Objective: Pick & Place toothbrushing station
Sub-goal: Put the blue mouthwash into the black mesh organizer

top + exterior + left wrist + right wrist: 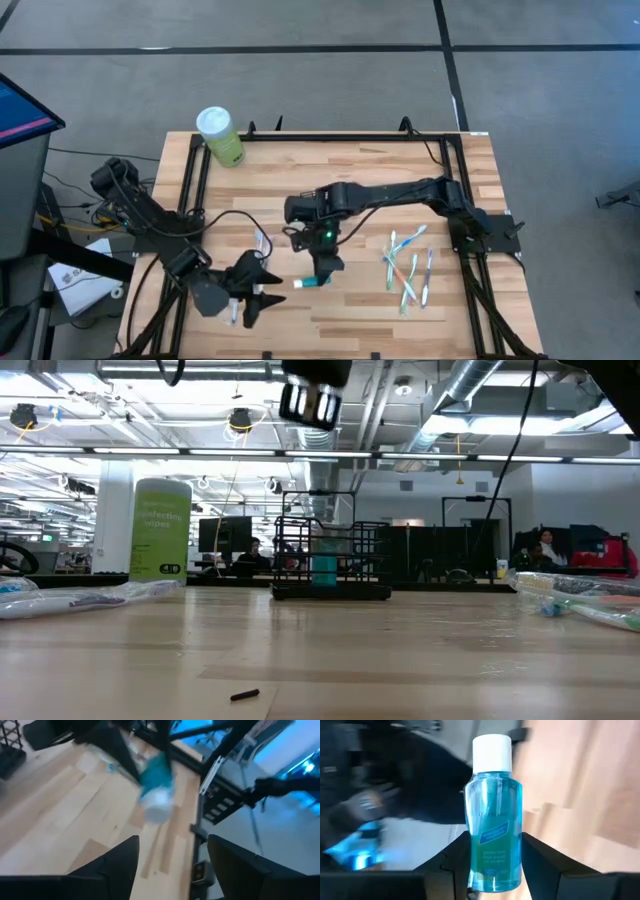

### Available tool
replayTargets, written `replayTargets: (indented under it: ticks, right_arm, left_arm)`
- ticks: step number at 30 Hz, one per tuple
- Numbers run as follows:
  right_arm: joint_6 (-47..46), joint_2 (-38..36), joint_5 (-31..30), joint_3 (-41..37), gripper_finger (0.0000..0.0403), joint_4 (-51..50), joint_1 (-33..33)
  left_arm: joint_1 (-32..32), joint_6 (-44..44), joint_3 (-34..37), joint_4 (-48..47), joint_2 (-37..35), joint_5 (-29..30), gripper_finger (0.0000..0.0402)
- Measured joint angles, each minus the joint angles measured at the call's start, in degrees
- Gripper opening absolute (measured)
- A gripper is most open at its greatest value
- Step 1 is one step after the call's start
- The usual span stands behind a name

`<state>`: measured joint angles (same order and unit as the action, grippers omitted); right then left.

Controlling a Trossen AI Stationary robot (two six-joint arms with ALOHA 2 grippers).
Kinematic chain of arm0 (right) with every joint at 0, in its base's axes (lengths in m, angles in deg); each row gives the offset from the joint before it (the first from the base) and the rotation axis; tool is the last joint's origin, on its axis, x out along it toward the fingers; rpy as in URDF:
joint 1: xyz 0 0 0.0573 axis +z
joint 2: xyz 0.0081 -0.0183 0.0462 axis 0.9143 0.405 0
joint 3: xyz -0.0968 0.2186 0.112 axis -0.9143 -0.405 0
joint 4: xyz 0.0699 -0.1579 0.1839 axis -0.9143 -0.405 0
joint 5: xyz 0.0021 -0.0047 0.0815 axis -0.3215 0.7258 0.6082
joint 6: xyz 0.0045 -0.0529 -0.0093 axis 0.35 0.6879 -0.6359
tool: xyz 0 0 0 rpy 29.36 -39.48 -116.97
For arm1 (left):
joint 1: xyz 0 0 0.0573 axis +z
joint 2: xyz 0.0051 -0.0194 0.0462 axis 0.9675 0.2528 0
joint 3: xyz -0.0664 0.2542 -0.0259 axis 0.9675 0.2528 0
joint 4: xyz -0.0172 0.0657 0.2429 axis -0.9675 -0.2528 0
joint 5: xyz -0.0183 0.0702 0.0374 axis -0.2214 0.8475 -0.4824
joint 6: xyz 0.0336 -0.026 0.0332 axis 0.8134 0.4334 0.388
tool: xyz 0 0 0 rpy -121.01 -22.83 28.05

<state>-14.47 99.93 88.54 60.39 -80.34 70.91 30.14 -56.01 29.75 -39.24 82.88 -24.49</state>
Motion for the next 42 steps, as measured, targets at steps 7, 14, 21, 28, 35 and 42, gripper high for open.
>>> replayTargets:
  ticks: [7, 14, 21, 28, 35, 42]
  right_arm:
    - [-3.08, 0.01, -9.09, -2.47, 0.0144, 6.05, -0.16]
    - [-3.04, -0.19, -7.54, -2.48, 0.0142, 5.65, 0.15]
    - [-2.92, -0.2, -6.68, -2.48, 0.0145, 5.07, 0.32]
    - [-2.84, -0.2, -6.58, -2.37, 0.0143, 5.08, 0.25]
    - [-3.18, -0.28, -5.12, 2.87, 0.0146, 4.58, 0.45]
    - [-3.16, -0.31, -5.2, 4.1, 0.0144, 2.81, 0.39]
  left_arm:
    - [2.26, -6.63, 0.0, -0.14, -0.98, -2.21, 0.0225]
    - [5.5, -21.54, 0.02, -6.84, -1.21, -4.69, 0.0255]
    - [5.54, -24.39, 0.0, -6.82, -2.83, -6.4, 0.0279]
    - [5.99, -24.62, 3.33, -0.92, -3.17, -7.7, 0.0285]
    - [5.78, -24.07, 15.05, 24.11, -4.63, -4.48, 0.0285]
    - [5.78, -21.06, 17.27, 27.74, -9.07, -3.63, 0.0285]
